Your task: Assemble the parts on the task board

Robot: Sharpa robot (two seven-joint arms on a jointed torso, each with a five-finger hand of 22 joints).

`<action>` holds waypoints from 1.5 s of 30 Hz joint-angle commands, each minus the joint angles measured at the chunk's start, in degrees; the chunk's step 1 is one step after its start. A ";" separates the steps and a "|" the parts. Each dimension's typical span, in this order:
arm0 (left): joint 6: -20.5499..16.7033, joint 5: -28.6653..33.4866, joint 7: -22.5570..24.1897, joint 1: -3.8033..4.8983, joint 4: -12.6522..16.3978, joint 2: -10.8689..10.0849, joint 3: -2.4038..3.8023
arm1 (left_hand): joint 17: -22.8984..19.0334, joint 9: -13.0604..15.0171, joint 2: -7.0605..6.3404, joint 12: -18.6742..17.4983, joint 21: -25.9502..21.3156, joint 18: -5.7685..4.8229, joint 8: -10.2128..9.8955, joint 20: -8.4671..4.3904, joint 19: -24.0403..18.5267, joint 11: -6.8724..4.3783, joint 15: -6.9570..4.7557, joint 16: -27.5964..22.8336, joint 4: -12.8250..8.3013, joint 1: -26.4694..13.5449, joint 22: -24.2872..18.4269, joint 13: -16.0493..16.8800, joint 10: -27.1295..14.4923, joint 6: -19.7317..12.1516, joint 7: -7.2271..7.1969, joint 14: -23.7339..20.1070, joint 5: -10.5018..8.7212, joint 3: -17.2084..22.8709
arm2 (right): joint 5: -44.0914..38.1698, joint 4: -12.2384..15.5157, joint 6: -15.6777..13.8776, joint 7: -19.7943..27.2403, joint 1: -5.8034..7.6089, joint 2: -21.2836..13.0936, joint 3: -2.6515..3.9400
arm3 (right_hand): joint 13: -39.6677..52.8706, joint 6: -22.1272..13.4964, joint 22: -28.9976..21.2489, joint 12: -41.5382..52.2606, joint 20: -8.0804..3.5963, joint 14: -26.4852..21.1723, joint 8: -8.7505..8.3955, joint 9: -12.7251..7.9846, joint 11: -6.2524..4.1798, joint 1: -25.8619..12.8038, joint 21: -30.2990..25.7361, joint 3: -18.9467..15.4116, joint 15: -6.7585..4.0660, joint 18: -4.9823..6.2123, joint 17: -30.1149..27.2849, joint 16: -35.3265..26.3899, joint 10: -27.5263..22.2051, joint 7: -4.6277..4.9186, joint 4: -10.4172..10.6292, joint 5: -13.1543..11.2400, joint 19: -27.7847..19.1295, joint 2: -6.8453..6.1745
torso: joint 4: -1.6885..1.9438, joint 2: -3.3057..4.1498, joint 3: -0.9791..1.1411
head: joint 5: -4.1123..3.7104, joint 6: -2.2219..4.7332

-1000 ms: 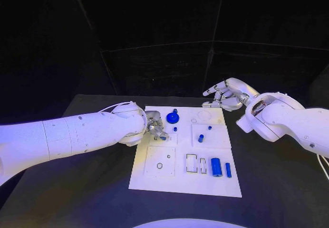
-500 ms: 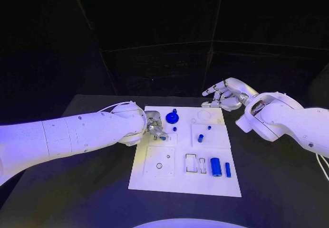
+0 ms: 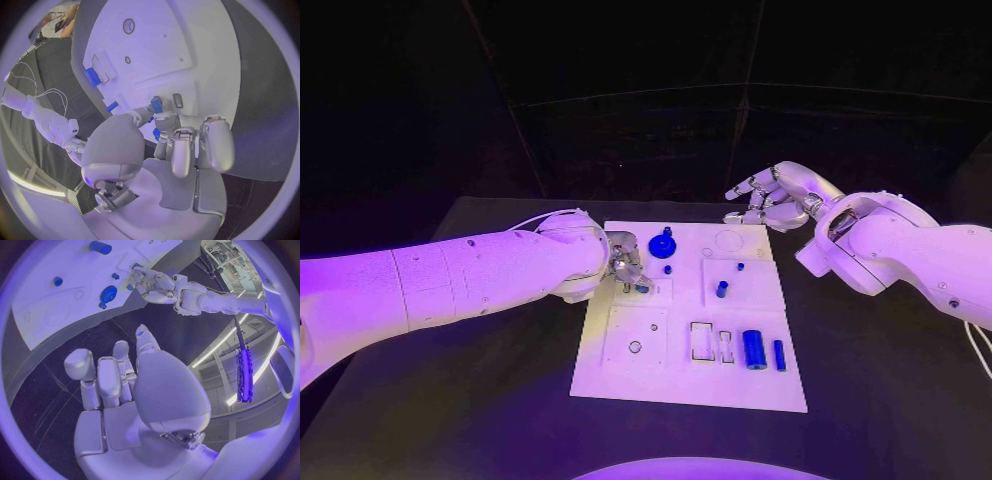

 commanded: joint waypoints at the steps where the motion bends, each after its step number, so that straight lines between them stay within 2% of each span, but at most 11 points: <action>1: 3.08 0.18 -0.68 -0.31 -0.17 0.26 -0.27 | 15.09 -0.15 0.06 0.46 0.38 -0.17 0.17 -0.59 0.57 -0.07 -0.40 0.35 -0.22 -1.15 0.15 0.26 0.40 0.98 -0.34 5.94 0.02 -0.58 | 0.12 0.08 0.18 0.10 0.12 0.04 0.04 | -0.19 0.01 -0.16 0.11 -0.15 0.21 0.30 -0.01 -0.06 -0.03 -0.17 -0.10 -0.37 0.97 -0.09 0.16 -0.07 -0.04 0.44 -0.25 0.31 0.27 | 0.04 -0.03 0.00 | -0.03 -0.01; 12: 2.75 0.22 -0.67 -0.22 -1.49 1.19 -0.26 | 15.09 -0.31 0.48 0.73 0.37 -0.19 -0.17 -0.76 0.64 -0.17 -0.53 0.35 1.52 -2.70 0.31 0.52 0.44 1.49 -0.44 5.94 0.02 -3.77 | 0.12 0.09 0.10 0.06 0.12 0.07 0.04 | -0.23 0.01 -0.15 0.09 -0.15 0.22 0.31 -0.01 -0.06 -0.07 -0.18 -0.14 -0.37 0.97 -0.11 0.14 -0.09 -0.04 0.47 -0.27 0.34 0.27 | 0.04 -0.03 0.00 | -0.10 0.12; 28: 3.72 0.22 -0.77 -0.15 -2.62 2.22 -0.25 | 15.09 -0.32 0.73 1.82 1.20 -0.43 -0.34 -0.90 1.11 -0.33 -0.67 0.35 4.85 -4.62 1.59 1.59 1.06 2.66 -0.63 5.94 0.00 -10.68 | 0.12 0.12 0.00 -0.08 0.12 0.07 0.04 | -0.98 -0.04 -0.65 -0.49 -0.15 0.17 0.33 -0.02 -0.03 -0.37 -0.48 -0.35 -0.36 1.06 -0.46 -0.16 -0.54 -0.02 0.74 -0.35 0.11 0.23 | 0.10 -0.02 -0.03 | -0.26 0.11; 31: 3.35 0.22 -0.79 -0.14 -2.78 2.16 -0.25 | 15.09 -0.34 0.68 1.84 1.22 -0.45 -0.42 -0.91 1.12 -0.31 -0.67 0.35 6.01 -5.46 1.67 1.61 1.07 2.79 -0.60 5.94 -0.01 -12.54 | 0.12 0.12 -0.03 -0.10 0.12 0.06 0.04 | -1.16 -0.08 -0.84 -0.63 -0.15 0.13 0.33 -0.03 -0.02 -0.46 -0.61 -0.43 -0.34 1.09 -0.59 -0.28 -0.68 -0.01 0.84 -0.39 0.01 0.19 | 0.11 -0.02 -0.04 | -0.29 0.09; 37: 0.74 0.41 -0.68 -0.16 -2.26 1.21 -0.17 | 15.09 -0.31 -0.14 2.00 1.32 -0.48 -0.54 -1.02 1.19 -0.43 -0.80 0.35 9.66 -7.77 1.97 1.79 1.15 3.02 -0.79 5.94 -0.05 -18.59 | 0.12 0.07 -0.09 -0.06 0.12 0.00 0.04 | -1.43 -0.15 -1.03 -0.82 -0.14 0.07 0.33 -0.04 0.01 -0.64 -0.75 -0.57 -0.32 1.12 -0.75 -0.45 -0.86 0.02 1.01 -0.47 -0.07 0.15 | 0.15 -0.03 -0.15 | -0.48 0.27; 39: -0.11 0.57 -0.63 -0.14 -1.89 0.82 0.01 | 15.09 -0.30 -0.13 1.92 1.27 -0.46 -0.59 -1.07 1.17 -0.47 -0.84 0.35 10.15 -8.42 1.95 1.71 1.11 2.99 -0.80 5.94 -0.17 -20.14 | 0.12 0.01 -0.10 -0.06 0.12 0.00 0.04 | -1.50 -0.18 -1.06 -0.86 -0.13 0.04 0.33 -0.04 0.03 -0.74 -0.79 -0.64 -0.30 1.12 -0.85 -0.55 -0.92 0.03 1.12 -0.50 -0.08 0.12 | 0.15 -0.04 -0.09 | -0.52 0.33; 41: -0.75 0.91 -0.57 -0.11 -1.64 0.61 0.55 | 15.09 -0.29 -0.14 1.59 1.09 -0.42 -0.68 -1.12 1.11 -0.48 -0.87 0.35 10.21 -9.01 1.78 1.35 0.90 2.86 -0.79 5.94 -0.29 -21.83 | 0.13 -0.07 -0.12 -0.06 0.12 0.01 0.04 | -1.51 -0.18 -1.07 -0.86 -0.13 0.04 0.33 -0.04 0.03 -0.75 -0.80 -0.65 -0.30 1.12 -0.85 -0.56 -0.92 0.03 1.13 -0.50 -0.08 0.12 | 0.14 -0.04 -0.09 | -0.53 0.39; 45: -1.59 2.40 -0.41 -0.04 -1.12 0.20 2.18 | 15.09 -0.28 -0.22 0.71 0.67 -0.32 -0.86 -1.16 0.96 -0.40 -0.86 0.35 10.24 -9.59 1.38 0.38 0.34 2.45 -0.69 5.94 -0.33 -24.19 | 0.25 -0.25 -0.18 -0.03 0.12 0.02 0.04 | -1.58 -0.20 -1.14 -0.90 -0.12 0.03 0.34 -0.04 0.04 -0.82 -0.85 -0.70 -0.29 1.13 -0.87 -0.60 -0.96 0.04 1.20 -0.52 -0.11 0.10 | 0.12 0.00 -0.09 | -0.54 0.53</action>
